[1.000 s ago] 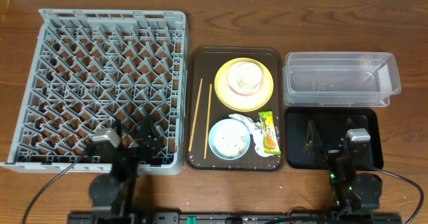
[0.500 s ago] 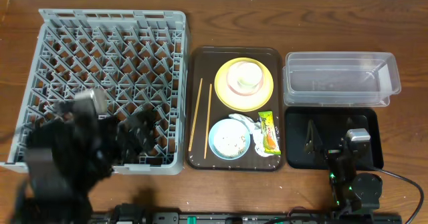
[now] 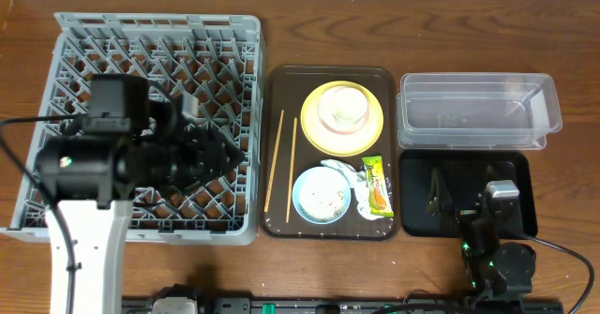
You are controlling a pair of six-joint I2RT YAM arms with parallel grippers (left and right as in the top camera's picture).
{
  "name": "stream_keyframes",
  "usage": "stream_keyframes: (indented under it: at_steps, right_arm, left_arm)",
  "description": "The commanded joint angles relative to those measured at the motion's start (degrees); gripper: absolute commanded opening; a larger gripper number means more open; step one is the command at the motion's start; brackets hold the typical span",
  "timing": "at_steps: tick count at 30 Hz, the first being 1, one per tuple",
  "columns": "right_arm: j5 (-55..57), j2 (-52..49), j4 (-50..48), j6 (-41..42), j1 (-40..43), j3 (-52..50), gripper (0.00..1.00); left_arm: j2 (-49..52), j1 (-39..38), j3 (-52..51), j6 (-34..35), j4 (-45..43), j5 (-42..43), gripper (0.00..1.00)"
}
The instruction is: Sort waste into correct bins and load items into the dishwasher
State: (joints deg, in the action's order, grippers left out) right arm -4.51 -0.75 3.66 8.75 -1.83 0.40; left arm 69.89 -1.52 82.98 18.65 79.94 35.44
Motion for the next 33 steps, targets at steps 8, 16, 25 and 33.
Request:
stream_keyframes:
  at_steps: [8,16,25,33]
  right_arm:
    - [-0.24,-0.02,0.24,0.61,0.31,-0.07,0.99]
    - [-0.24,-0.02,0.24,0.63,0.31,-0.04,0.99]
    - [-0.24,-0.02,0.22,0.63,0.31,-0.07,0.99]
    - [-0.24,-0.04,0.24,0.61,0.31,-0.07,0.99]
  left_arm:
    - [-0.13,-17.64,-11.74,12.22,-3.08,-16.50,0.09]
    - [0.96,-40.22,-24.85,29.42,-24.52,-26.25,0.08]
    - [8.74,-53.37,-28.30,29.70,-37.38,-33.35,0.39]
    - [18.25,-53.94,-28.30,29.70,-39.60,-39.78,0.49]
